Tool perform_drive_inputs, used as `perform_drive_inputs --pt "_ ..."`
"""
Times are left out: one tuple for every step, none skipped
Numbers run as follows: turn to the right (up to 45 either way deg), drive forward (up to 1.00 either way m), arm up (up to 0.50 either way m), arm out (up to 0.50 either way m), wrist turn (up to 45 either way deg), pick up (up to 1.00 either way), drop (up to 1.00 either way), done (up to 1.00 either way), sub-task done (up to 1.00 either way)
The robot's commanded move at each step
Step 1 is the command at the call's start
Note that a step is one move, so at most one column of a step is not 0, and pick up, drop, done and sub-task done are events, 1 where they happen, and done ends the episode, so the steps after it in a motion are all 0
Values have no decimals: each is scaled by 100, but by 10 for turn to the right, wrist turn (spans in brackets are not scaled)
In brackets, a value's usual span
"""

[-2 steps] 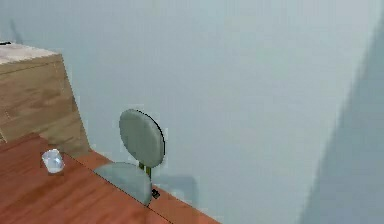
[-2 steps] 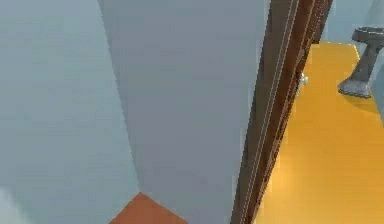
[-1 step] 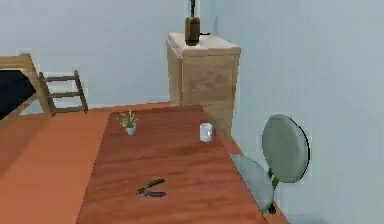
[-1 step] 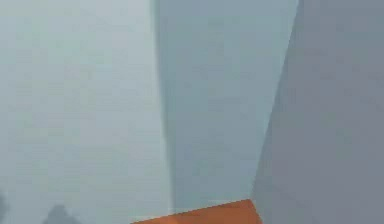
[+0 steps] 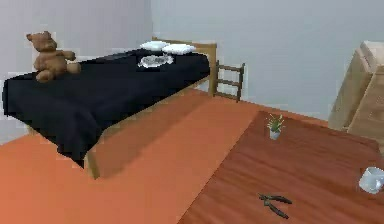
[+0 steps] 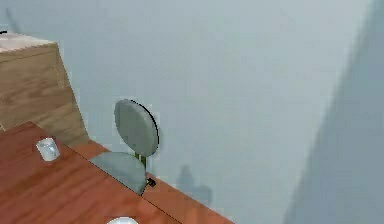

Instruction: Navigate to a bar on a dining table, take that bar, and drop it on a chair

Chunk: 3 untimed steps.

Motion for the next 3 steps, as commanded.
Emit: perform_drive_inputs --pt "-450 0 0 0 0 0 0 0 0" --pt "-90 0 0 0 0 0 0 0 0" --pt "-30 0 0 0 0 0 0 0 0"
